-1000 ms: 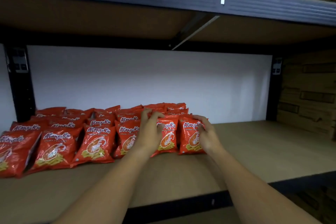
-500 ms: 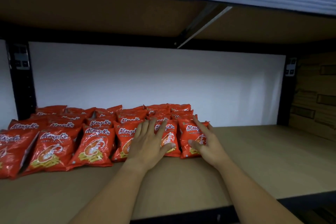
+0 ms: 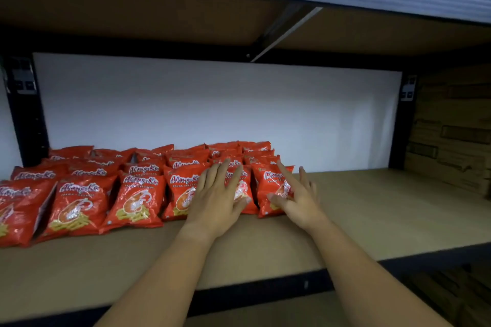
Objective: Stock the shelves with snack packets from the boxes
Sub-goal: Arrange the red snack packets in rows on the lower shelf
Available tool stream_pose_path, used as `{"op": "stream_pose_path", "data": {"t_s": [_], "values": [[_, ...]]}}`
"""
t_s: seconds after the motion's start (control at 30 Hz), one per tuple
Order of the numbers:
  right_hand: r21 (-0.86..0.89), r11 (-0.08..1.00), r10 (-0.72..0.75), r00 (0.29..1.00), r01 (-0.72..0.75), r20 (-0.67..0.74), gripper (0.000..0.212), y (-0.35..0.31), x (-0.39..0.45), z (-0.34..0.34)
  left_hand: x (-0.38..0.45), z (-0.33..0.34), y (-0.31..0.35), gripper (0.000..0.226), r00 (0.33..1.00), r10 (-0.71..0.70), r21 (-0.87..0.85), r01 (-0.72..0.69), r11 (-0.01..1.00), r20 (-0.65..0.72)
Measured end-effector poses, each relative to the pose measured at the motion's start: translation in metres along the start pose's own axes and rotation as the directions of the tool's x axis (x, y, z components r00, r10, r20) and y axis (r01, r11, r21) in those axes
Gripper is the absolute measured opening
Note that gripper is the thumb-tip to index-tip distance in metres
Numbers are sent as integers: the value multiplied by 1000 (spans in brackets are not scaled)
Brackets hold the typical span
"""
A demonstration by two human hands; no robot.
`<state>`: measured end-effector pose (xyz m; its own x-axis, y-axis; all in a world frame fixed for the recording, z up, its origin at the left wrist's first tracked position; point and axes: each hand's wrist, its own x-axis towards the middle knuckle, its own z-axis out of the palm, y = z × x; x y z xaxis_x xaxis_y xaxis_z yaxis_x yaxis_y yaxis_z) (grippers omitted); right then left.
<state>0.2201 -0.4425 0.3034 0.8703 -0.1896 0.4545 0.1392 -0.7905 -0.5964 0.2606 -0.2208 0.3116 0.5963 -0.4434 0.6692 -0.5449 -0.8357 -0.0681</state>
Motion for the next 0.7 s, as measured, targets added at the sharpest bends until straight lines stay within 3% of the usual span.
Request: {"op": "stream_pose_path", "data": {"t_s": [0.13, 0.37, 0.53, 0.63, 0.7], "values": [[-56, 998, -38, 999, 37, -18, 86, 4, -22, -16, -18, -20, 30, 65, 1000, -16, -204, 15, 979, -3], [-26, 999, -21, 997, 19, -80, 37, 14, -114, -68, -68, -39, 105, 29, 996, 23, -633, 38, 773, 87], [-144, 989, -54, 991, 36, -125, 27, 29, -199, -103, -106, -46, 161, 12, 994, 111, -742, -89, 665, -21], [-146, 989, 25, 996, -37, -84, 28, 53, -253, -104, -141, -23, 186, 11, 981, 163, -830, -1, 558, 108], [-135, 981, 138, 990, -136, 6, 30, 76, -289, -95, -167, 6, 196, 12, 931, 236, -824, 104, 557, 277]]}}
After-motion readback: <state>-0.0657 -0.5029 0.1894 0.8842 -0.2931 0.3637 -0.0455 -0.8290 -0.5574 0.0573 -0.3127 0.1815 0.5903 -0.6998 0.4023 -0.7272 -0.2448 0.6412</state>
